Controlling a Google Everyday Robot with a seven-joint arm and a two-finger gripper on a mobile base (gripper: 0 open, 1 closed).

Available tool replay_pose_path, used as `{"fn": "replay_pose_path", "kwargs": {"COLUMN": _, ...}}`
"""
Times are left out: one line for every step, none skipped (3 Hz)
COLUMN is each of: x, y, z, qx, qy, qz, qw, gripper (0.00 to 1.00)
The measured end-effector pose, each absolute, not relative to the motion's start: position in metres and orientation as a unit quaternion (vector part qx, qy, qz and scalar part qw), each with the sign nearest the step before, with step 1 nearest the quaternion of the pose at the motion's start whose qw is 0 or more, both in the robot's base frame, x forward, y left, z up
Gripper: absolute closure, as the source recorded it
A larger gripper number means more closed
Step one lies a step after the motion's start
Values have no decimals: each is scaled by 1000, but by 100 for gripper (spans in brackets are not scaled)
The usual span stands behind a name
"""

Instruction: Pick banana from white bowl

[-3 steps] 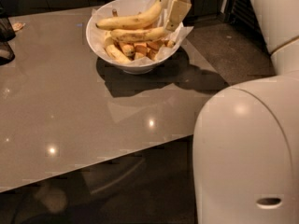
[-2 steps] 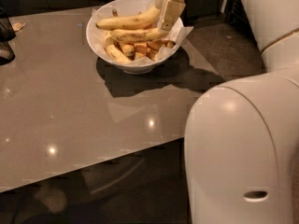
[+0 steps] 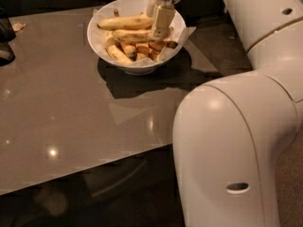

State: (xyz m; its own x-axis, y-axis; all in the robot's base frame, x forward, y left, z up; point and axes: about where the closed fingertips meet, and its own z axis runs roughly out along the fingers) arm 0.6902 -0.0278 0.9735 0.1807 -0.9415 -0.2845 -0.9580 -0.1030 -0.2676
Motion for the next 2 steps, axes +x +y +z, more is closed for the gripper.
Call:
{"fn": "replay_pose_path", "kwargs": {"x": 692, "y": -23, "z": 959, "qx": -745, "qy": 641, "qz": 28, "qw": 183, "gripper": 42}}
{"fn": "replay_pose_path", "kwargs": {"x": 693, "y": -23, "z": 944, "qx": -744, "qy": 646, "qz": 36, "qw": 168, "gripper": 42}}
